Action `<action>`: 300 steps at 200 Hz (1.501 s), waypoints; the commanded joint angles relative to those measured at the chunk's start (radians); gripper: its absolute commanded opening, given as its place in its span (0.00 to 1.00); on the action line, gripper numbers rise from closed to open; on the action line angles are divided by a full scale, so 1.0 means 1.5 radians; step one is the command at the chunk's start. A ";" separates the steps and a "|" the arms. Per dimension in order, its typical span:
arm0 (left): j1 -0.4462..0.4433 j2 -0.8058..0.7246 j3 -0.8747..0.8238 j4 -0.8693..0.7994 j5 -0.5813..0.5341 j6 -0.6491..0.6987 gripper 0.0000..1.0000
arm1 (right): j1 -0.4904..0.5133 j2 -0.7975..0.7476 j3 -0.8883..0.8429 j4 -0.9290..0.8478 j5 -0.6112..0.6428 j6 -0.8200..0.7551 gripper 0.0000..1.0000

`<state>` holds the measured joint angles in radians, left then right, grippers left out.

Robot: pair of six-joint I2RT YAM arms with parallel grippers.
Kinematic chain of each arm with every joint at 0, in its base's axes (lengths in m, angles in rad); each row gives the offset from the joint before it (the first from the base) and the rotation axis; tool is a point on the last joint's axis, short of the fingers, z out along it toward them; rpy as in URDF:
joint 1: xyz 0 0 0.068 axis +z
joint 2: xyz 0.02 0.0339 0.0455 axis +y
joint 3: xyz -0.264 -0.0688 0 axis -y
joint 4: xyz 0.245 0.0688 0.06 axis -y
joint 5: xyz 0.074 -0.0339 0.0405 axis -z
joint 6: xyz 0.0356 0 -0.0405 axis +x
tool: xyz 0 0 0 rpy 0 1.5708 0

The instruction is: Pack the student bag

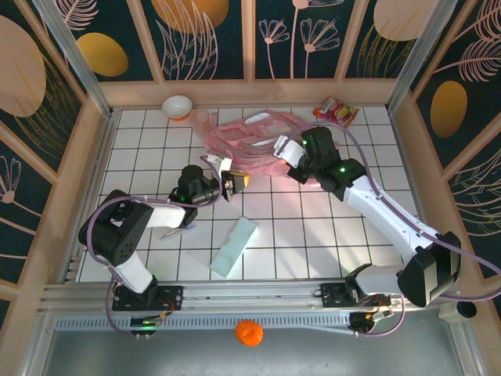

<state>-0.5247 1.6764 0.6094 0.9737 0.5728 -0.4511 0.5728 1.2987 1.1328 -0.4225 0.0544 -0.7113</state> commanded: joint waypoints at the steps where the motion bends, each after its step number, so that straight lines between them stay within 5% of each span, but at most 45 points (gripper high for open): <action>1: -0.018 -0.039 0.031 -0.007 0.080 0.043 0.00 | 0.016 -0.001 -0.010 0.112 0.022 0.067 0.00; 111: -0.056 -0.081 0.106 -0.129 0.161 0.106 0.03 | 0.055 0.015 -0.073 0.166 0.031 0.150 0.00; 153: -0.071 -0.083 0.111 -0.148 0.168 0.126 0.15 | 0.052 -0.013 -0.117 0.201 -0.007 0.144 0.00; 162: -0.070 -0.091 0.110 -0.178 0.169 0.159 0.19 | 0.043 -0.025 -0.123 0.202 -0.037 0.128 0.00; 187: -0.070 -0.125 0.118 -0.366 0.129 0.351 0.58 | 0.006 -0.054 -0.114 0.149 -0.189 0.064 0.00; 207: -0.067 -0.159 0.115 -0.447 0.098 0.444 0.72 | -0.014 -0.068 -0.101 0.089 -0.252 0.004 0.00; 264: -0.059 -0.272 0.059 -0.519 -0.023 0.700 0.80 | -0.095 -0.120 -0.076 -0.066 -0.321 -0.183 0.00; 300: -0.059 -0.228 0.085 -0.545 -0.076 0.801 0.81 | -0.108 -0.127 -0.063 -0.096 -0.347 -0.208 0.00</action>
<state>-0.6170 1.2823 0.7136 0.2146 0.5343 0.5655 0.4198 1.1397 0.9695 -0.5514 -0.3546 -0.9558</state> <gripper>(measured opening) 0.810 0.050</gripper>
